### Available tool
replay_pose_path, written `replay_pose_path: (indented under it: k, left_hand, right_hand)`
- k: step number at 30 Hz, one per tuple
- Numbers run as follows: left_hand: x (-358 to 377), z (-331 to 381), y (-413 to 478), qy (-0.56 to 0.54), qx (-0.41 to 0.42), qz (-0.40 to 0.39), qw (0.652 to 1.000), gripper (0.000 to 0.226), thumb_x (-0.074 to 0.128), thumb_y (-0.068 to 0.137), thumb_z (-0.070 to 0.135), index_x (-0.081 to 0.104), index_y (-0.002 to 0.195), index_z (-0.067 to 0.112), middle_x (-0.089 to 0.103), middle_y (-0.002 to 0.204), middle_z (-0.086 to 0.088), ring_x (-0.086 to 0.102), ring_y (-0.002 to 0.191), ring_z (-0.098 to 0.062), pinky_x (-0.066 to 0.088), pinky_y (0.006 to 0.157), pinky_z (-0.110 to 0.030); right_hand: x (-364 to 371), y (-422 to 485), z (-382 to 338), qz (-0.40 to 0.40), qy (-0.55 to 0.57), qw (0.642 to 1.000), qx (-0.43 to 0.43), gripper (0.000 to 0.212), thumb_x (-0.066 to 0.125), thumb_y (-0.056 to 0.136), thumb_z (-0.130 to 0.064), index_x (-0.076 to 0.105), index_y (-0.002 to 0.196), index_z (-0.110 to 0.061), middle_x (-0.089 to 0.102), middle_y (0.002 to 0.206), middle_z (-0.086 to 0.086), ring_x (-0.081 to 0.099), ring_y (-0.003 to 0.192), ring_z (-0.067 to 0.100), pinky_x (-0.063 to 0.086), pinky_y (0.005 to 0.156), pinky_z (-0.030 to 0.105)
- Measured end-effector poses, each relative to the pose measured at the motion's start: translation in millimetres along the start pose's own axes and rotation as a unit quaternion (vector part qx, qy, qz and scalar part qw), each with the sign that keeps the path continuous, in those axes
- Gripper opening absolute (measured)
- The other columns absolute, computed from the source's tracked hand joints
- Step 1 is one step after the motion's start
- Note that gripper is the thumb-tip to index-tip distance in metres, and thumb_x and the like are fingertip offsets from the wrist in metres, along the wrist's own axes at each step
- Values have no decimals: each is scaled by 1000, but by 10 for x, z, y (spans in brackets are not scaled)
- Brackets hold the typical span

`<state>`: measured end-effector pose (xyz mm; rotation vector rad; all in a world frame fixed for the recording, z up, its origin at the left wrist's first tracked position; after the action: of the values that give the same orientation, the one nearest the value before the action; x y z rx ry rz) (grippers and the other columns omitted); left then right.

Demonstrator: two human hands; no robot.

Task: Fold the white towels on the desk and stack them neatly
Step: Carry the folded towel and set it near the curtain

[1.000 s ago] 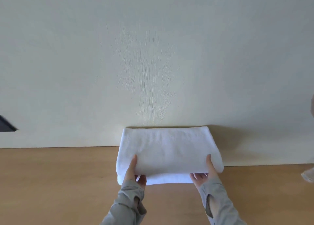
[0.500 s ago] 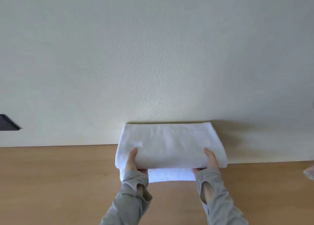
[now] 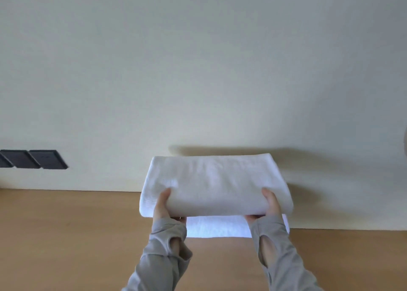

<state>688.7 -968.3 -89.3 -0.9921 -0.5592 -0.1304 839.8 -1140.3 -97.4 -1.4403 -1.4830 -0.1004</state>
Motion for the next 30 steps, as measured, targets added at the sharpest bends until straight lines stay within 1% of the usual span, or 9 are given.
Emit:
replay_pose_path:
  k: [2,5,9,12,16,18,22,27,30]
  left_hand:
    - [-50,168,-112,-16,12,-8,1000,38,78,67,26,49,85,11,60,96,-8,61,87,-25,52,85,-38]
    - [-151,467,-303,-35,38,-4,999,37,77,67,27,47,82,11,59,91,-8,61,82,-25,53,75,-37]
    - [-381,1018,-525,-82,86,8,993,37,78,67,26,45,81,13,58,89,-6,60,80,-24,52,86,-38]
    - [-640,1452,-680,-118,124,10,985,37,77,68,27,45,82,14,60,91,-5,61,82,-23,53,84,-38]
    - [-1033,1965,-953,-166,162,21,973,38,77,67,28,46,82,12,61,89,-5,61,80,-22,52,79,-37]
    - [-1310,2256,-1095,-185,179,29,966,38,77,67,28,48,84,12,62,90,-5,62,81,-22,53,82,-37]
    - [-2051,2899,-1382,-229,218,42,948,37,77,66,29,47,83,14,62,90,-5,62,80,-22,52,80,-36]
    - [-3155,3718,-1732,-268,272,54,922,42,78,64,32,47,87,15,62,95,-6,62,83,-23,52,82,-38]
    - [-3762,4168,-1963,-284,309,57,906,46,76,68,29,51,104,14,62,99,-6,62,87,-24,52,85,-41]
  right_hand:
    - [147,-111,72,-18,-8,1000,5,19,69,79,-23,61,95,-17,68,92,7,66,86,28,56,65,42]
    - [413,-294,235,-44,-23,999,21,22,69,78,-23,59,97,-16,67,93,8,65,86,29,55,63,43]
    - [867,-609,608,-84,-53,993,60,25,71,76,-24,58,95,-15,67,89,8,66,82,27,55,61,41]
    - [1195,-896,944,-116,-82,986,88,27,71,74,-25,58,95,-14,66,91,8,65,84,29,56,67,45]
    - [1573,-1301,1413,-154,-105,976,109,18,69,76,-23,59,89,-15,66,84,7,65,75,27,54,49,38]
    - [1724,-1556,1731,-170,-118,971,122,16,68,76,-22,59,87,-16,65,83,7,64,74,27,54,49,38]
    - [1975,-2152,2531,-213,-162,950,160,18,69,76,-24,57,88,-18,64,89,7,63,80,28,54,61,41]
    - [2125,-3009,3644,-239,-219,926,196,22,71,73,-28,56,87,-20,61,87,6,61,76,26,52,53,35]
    - [2198,-3528,4292,-267,-235,909,220,21,71,73,-27,56,88,-23,61,90,8,61,79,28,53,56,39]
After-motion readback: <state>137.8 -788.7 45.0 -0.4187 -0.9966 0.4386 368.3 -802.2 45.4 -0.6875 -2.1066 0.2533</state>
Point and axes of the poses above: each hand's wrist, its own y-axis towards the middle knuckle, its own x-axis out of the palm, z = x × y, the point moved 6 cm from there along y, towards the middle knuckle
